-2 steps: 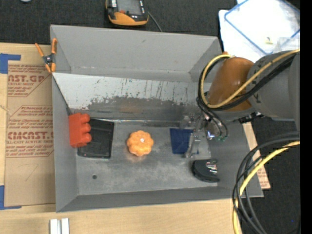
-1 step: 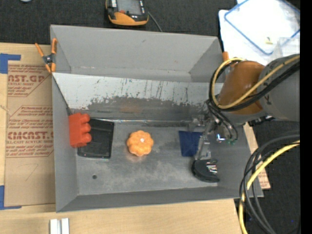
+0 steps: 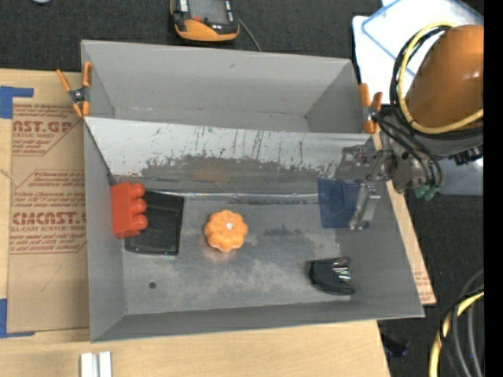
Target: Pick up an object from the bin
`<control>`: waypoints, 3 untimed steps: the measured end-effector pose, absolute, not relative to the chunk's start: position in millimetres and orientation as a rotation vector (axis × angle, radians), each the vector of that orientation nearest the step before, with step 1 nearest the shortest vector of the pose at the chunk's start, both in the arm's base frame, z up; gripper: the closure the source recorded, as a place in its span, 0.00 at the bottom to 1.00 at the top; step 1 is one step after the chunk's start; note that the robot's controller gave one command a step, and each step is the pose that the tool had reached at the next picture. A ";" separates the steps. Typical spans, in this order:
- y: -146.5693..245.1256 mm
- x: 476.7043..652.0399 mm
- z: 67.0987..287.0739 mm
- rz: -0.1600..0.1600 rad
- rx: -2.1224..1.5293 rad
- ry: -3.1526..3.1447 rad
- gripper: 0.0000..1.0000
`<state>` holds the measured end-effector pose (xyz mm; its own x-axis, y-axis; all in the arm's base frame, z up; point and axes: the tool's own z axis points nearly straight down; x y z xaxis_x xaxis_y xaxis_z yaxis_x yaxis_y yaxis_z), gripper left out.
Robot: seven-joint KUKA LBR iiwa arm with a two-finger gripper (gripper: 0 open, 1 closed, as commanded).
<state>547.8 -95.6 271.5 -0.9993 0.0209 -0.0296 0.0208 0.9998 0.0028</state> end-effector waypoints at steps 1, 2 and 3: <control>-95.3 547.4 270.8 0.005 0.032 3.113 1.00; -71.2 530.9 211.2 0.009 0.090 3.117 1.00; -41.2 533.6 202.7 0.007 0.120 3.102 1.00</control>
Offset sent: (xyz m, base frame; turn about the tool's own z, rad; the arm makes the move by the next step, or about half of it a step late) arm -0.0158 0.0219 -0.0566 0.0395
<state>533.6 -41.2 202.7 -0.9963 0.0775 -0.0374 0.0774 0.9970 0.0057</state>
